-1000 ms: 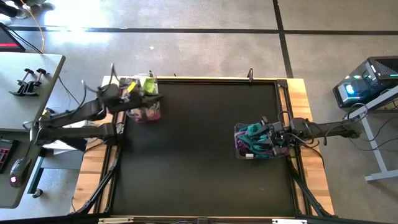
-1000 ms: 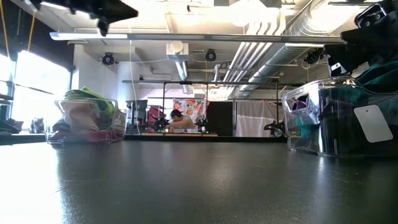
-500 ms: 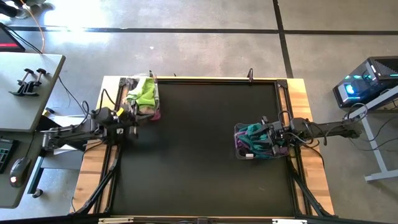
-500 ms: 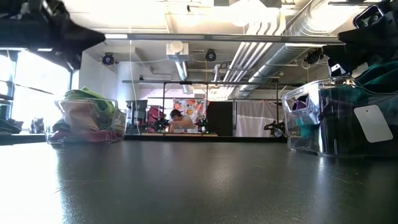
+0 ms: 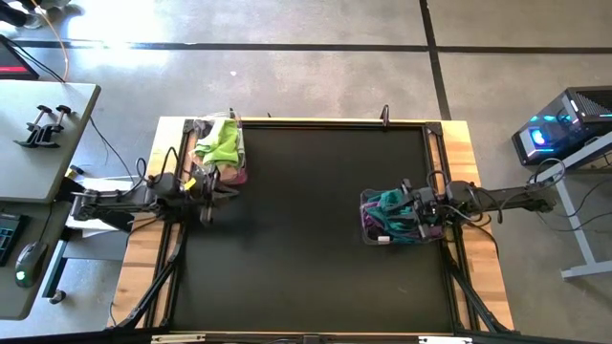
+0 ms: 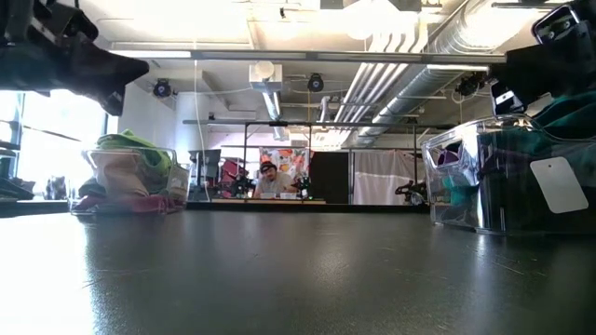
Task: Sort towels by color in basket
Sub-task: Return to Home Position
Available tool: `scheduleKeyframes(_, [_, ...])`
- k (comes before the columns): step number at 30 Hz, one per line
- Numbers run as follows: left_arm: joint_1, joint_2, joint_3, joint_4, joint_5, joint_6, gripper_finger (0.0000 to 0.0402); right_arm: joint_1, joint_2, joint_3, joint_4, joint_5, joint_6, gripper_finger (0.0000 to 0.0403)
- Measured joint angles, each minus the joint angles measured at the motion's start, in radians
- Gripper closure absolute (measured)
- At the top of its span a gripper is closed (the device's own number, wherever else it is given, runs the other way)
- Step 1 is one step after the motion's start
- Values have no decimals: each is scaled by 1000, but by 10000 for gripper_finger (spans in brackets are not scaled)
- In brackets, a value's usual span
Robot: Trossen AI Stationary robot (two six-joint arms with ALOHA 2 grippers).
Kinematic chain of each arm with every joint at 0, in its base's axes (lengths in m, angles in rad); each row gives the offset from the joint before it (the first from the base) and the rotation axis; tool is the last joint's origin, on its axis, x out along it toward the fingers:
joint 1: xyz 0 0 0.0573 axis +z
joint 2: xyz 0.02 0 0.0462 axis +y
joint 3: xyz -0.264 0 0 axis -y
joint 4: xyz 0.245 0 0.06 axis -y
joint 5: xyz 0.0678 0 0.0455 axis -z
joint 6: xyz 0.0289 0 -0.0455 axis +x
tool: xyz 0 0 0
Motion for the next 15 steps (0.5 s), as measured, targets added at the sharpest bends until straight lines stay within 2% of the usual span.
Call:
scheduleKeyframes(5, [-35,2,0,-59,-10,-10,401,0,-1,0,-30,-2,-32,392])
scheduleKeyframes(9, [-50,8,0,-59,-10,-57,401,0,-1,0,-45,5,-58,387])
scheduleKeyframes(15, [-51,8,0,-59,-13,-32,401,0,-1,0,-45,122,-57,398])
